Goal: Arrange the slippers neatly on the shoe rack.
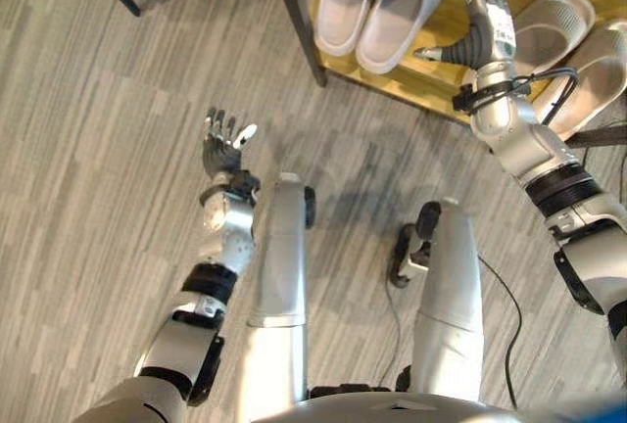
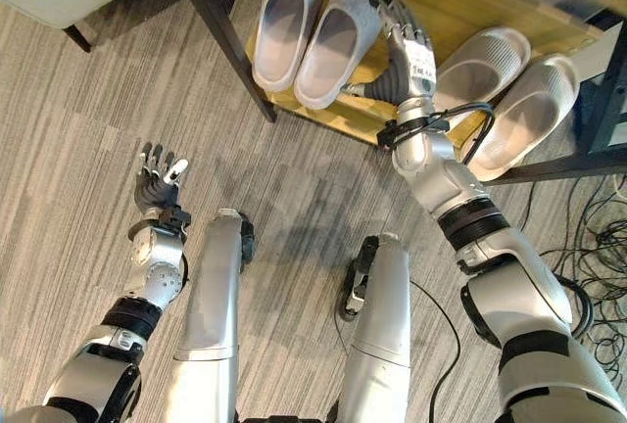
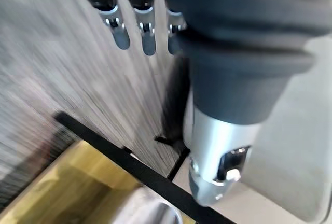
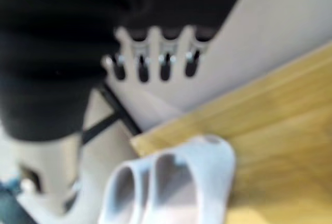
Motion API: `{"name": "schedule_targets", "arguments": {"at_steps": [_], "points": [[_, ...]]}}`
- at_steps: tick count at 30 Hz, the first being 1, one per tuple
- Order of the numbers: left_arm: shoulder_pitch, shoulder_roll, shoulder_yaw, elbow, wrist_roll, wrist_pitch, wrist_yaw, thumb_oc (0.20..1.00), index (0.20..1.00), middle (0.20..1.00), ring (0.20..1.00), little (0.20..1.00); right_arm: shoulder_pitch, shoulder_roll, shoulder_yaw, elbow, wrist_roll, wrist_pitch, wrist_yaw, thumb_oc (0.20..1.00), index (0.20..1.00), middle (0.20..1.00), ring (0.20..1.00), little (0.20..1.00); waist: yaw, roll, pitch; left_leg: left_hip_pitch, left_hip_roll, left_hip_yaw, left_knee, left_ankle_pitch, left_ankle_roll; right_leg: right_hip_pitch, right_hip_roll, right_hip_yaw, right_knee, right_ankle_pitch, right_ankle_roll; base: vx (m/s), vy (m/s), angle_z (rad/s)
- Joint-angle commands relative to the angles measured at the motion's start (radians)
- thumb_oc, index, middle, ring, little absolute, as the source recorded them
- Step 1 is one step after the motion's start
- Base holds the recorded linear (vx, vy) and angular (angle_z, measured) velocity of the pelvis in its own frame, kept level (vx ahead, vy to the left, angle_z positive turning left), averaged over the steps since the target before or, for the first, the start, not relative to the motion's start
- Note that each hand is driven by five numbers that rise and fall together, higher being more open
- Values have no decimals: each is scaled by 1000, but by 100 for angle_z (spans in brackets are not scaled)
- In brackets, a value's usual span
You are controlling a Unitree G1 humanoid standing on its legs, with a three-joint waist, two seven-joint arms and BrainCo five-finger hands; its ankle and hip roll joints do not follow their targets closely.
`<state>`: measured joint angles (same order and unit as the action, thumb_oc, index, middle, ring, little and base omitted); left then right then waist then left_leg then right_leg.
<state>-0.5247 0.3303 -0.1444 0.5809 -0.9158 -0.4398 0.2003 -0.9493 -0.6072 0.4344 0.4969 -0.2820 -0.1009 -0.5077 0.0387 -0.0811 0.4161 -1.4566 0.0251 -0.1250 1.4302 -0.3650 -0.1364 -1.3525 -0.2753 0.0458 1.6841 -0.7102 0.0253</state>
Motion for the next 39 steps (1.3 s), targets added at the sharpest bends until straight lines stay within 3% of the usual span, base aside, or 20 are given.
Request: {"name": "schedule_targets", "arguments": {"at_steps": [1,8,9,14,15,16,17,19,21,23,24,25,31,39], "points": [[115,14,25,-2,103,-43,7,1000,1000,1000,1000,1000,109,13,42,-45,-12,-80,27,1000,1000,1000,1000,1000,-15,3,-73,11,49,-78,-137,48,10,-7,-14,30,-189,214,4,-49,67,17],[162,25,-120,49,388,8,-13,1000,1000,1000,1000,1000,493,134,-1,4,53,-140,120,1000,1000,1000,1000,1000,-52,5,-128,373,96,-32,-544,175,18,350,-25,-104,-642,340,47,1,96,-4],[191,12,-143,51,395,23,-35,1000,1000,1000,1000,1000,563,155,1,23,58,-142,145,1000,1000,1000,1000,1000,-59,6,-148,471,105,-28,-646,199,27,433,-14,-125,-727,369,59,110,76,-14],[258,-17,-150,98,400,37,-73,1000,1000,1000,1000,1000,682,177,-16,142,44,-142,167,1000,1000,1000,1000,1000,-63,19,-193,663,93,-4,-872,267,20,624,-4,-181,-915,442,89,101,52,-7],[261,-18,-157,107,403,40,-82,1000,1000,1000,1000,1000,691,183,-18,173,48,-141,165,1000,1000,1000,1000,1000,-62,25,-196,690,93,0,-924,311,25,652,-2,-195,-965,482,85,46,33,-1],[262,-27,-172,119,419,47,-89,1000,1000,1000,1000,1000,704,189,-19,197,53,-137,169,1000,1000,1000,1000,1000,-64,26,-201,729,93,6,-962,327,20,696,4,-201,-1007,491,87,158,24,14],[285,-35,-195,136,451,57,-104,1000,1000,1000,1000,1000,748,191,-23,235,42,-129,175,1000,1000,1000,1000,1000,-66,34,-217,845,90,19,-1073,358,15,809,20,-210,-1110,527,101,203,-11,17],[287,-43,-208,155,462,63,-108,1000,1000,1000,1000,1000,758,202,-33,285,54,-126,172,1000,1000,1000,1000,1000,-70,38,-227,888,89,26,-1118,372,13,844,27,-212,-1146,547,107,188,1,10],[292,-52,-247,181,484,83,-137,1000,1000,1000,1000,1000,774,221,-51,362,88,-113,174,1000,1000,1000,1000,1000,-72,53,-251,1015,91,43,-1250,414,11,946,47,-218,-1254,591,121,243,-24,-6],[293,-48,-259,188,499,90,-147,1000,1000,1000,1000,1000,782,221,-55,377,91,-108,178,1000,1000,1000,1000,1000,-73,60,-258,1035,94,46,-1274,428,11,965,53,-223,-1285,610,125,163,-35,-13],[277,-56,-322,256,616,107,-182,1000,1000,1000,1000,1000,796,227,-29,452,64,-94,203,1000,1000,1000,1000,1000,-82,71,-281,1116,105,58,-1348,441,15,1030,59,-217,-1346,626,136,195,-53,-18],[288,-57,-344,247,636,110,-197,1000,1000,1000,1000,1000,806,225,-21,459,45,-89,211,1000,1000,1000,1000,1000,-82,76,-295,1141,110,64,-1373,444,19,1048,62,-213,-1364,637,139,244,-81,-16],[337,-68,-397,218,616,138,-313,1000,1000,1000,1000,1000,852,249,-16,536,4,-64,251,1000,1000,1000,1000,1000,-88,97,-341,1248,114,90,-1449,453,19,1137,62,-199,-1443,652,155,106,-42,-14],[358,-68,-486,171,689,147,-386,1000,1000,1000,1000,1000,893,302,-9,599,-16,-43,284,1000,1000,1000,1000,1000,-98,132,-389,1353,102,133,-1517,454,16,1245,69,-187,-1562,671,169,72,-35,-10]]}}
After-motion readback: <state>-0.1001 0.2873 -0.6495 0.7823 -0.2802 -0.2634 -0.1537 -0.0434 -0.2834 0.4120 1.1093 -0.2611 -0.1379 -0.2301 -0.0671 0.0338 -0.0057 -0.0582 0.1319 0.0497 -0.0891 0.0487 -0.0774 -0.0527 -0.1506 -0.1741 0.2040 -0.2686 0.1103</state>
